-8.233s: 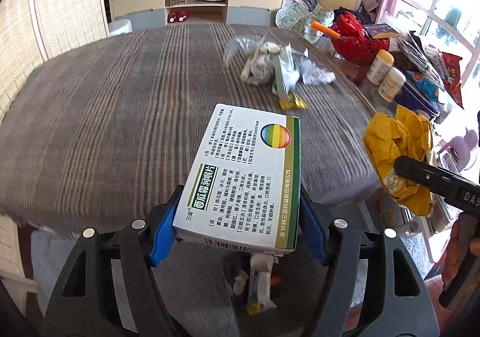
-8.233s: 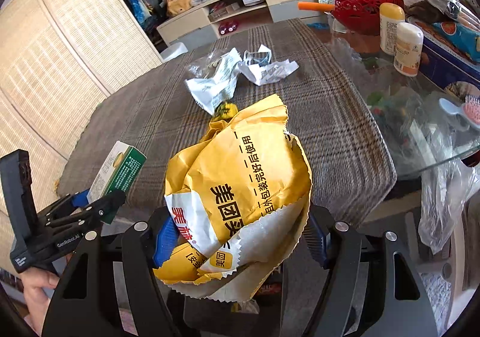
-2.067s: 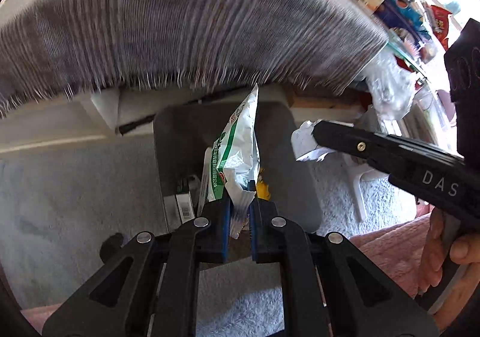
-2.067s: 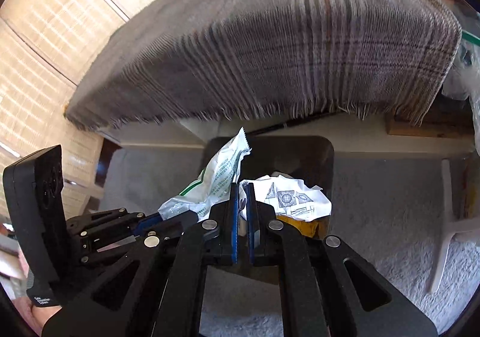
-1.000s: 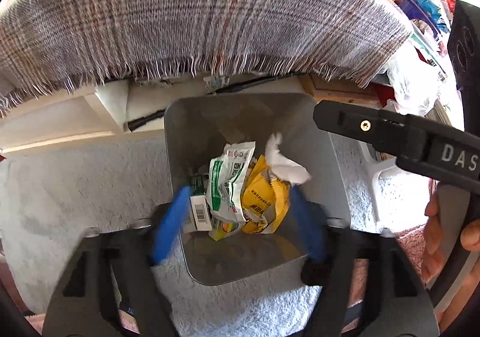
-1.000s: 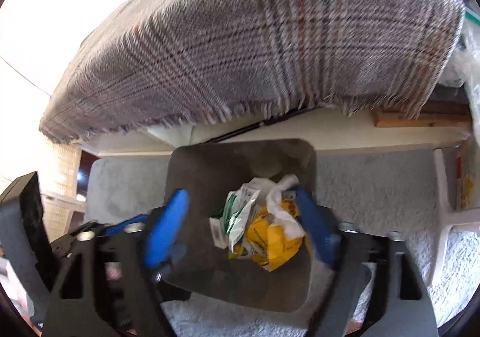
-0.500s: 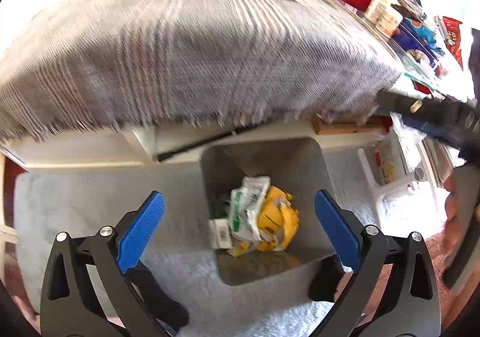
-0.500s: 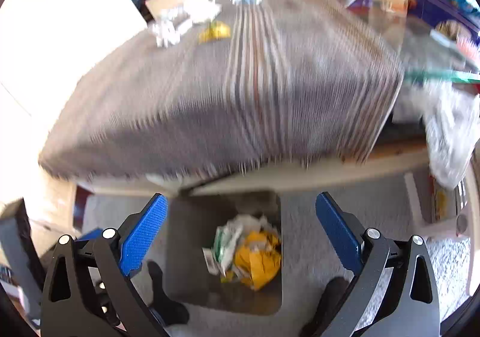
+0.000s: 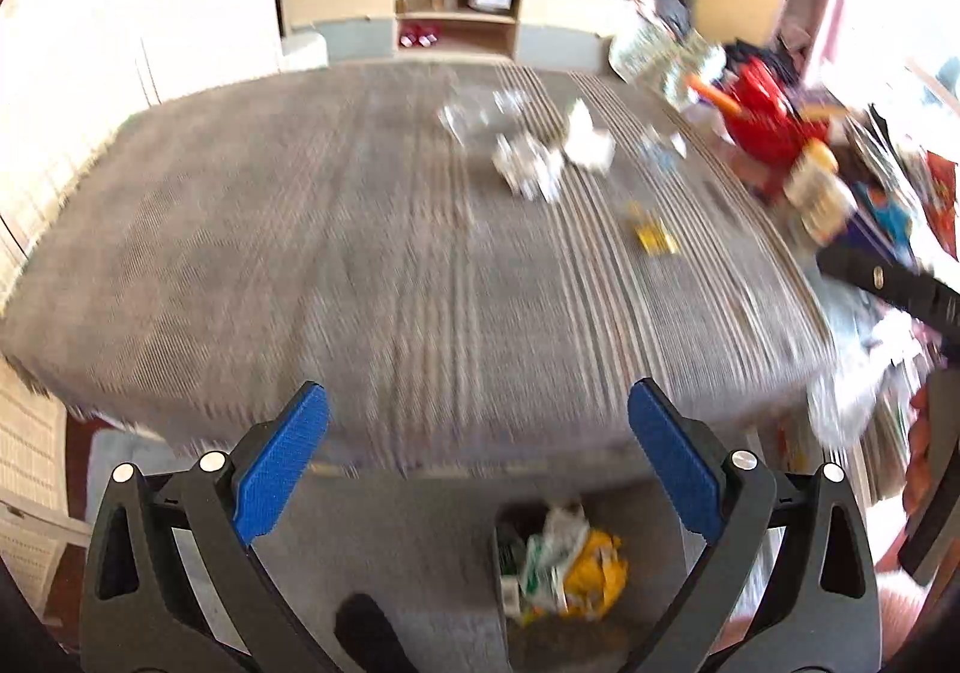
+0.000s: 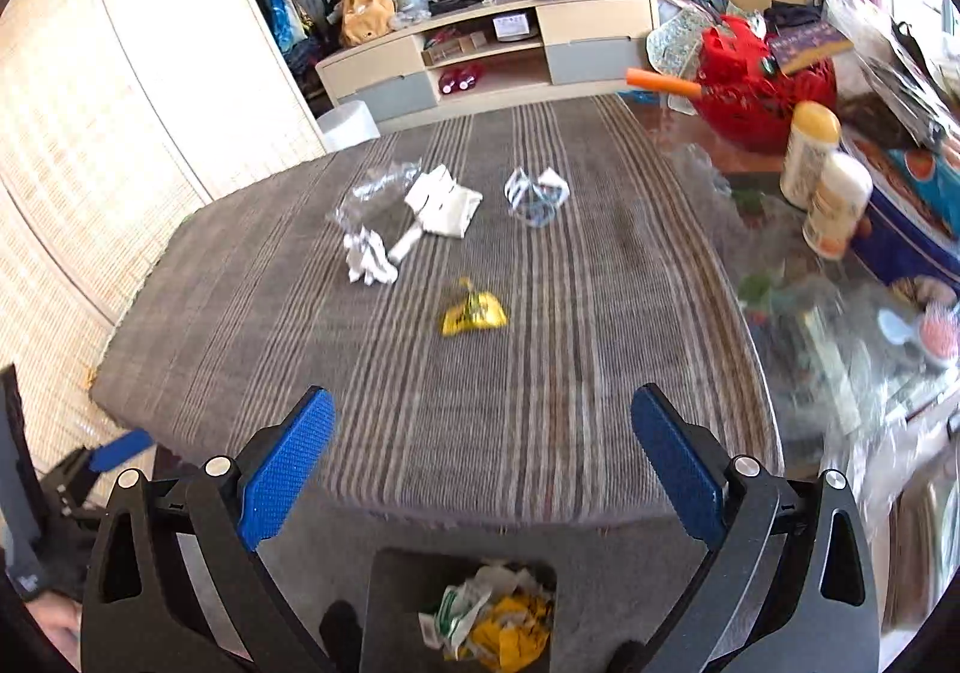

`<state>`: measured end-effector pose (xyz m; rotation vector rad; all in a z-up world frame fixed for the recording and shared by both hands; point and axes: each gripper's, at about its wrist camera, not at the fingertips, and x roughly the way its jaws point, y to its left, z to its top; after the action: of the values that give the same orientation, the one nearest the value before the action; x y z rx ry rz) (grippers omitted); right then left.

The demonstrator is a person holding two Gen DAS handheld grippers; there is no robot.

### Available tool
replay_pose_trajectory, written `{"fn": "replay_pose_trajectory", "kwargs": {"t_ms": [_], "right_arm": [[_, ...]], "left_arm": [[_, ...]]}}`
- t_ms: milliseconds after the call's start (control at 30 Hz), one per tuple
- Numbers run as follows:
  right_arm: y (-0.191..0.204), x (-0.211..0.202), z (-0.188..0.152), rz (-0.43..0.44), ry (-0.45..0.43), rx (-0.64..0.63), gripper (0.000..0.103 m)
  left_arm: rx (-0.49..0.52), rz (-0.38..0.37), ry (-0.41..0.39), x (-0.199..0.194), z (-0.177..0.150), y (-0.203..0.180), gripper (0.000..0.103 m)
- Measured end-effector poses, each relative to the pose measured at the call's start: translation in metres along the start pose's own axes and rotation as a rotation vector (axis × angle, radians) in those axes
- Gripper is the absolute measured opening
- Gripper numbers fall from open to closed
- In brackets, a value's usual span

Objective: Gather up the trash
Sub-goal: 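Grasp the crumpled tissue with the left gripper while the right gripper grasps the yellow candy wrapper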

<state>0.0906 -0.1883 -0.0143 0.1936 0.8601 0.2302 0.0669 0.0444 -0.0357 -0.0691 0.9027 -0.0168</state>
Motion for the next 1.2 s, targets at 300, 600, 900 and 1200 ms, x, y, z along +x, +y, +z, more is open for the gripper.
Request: {"fn": "replay_pose_trajectory", "kwargs": {"t_ms": [300,600,900,1200], "right_arm": [[-0.006,0.068,0.036,-0.011,0.061,0.041,0.099],[0.008,0.129,0.036,-0.057,0.134,-0.069,0.069],[0.013,0.152,0.031,-0.103,0.148,-0.107,0.038],[0.006,0.154,0.036,-0.085,0.156,-0.116,0.016]], "left_arm": [[-0.017,0.017,-0.002,0.056,0.077,0.005,0.095],[-0.01,-0.017,0.047,0.112,0.116,-0.005,0.095],[0.009,-0.054,0.073,0.159,0.129,-0.026,0.095],[0.047,-0.082,0.088,0.185,0.136,-0.031,0.065]]}}
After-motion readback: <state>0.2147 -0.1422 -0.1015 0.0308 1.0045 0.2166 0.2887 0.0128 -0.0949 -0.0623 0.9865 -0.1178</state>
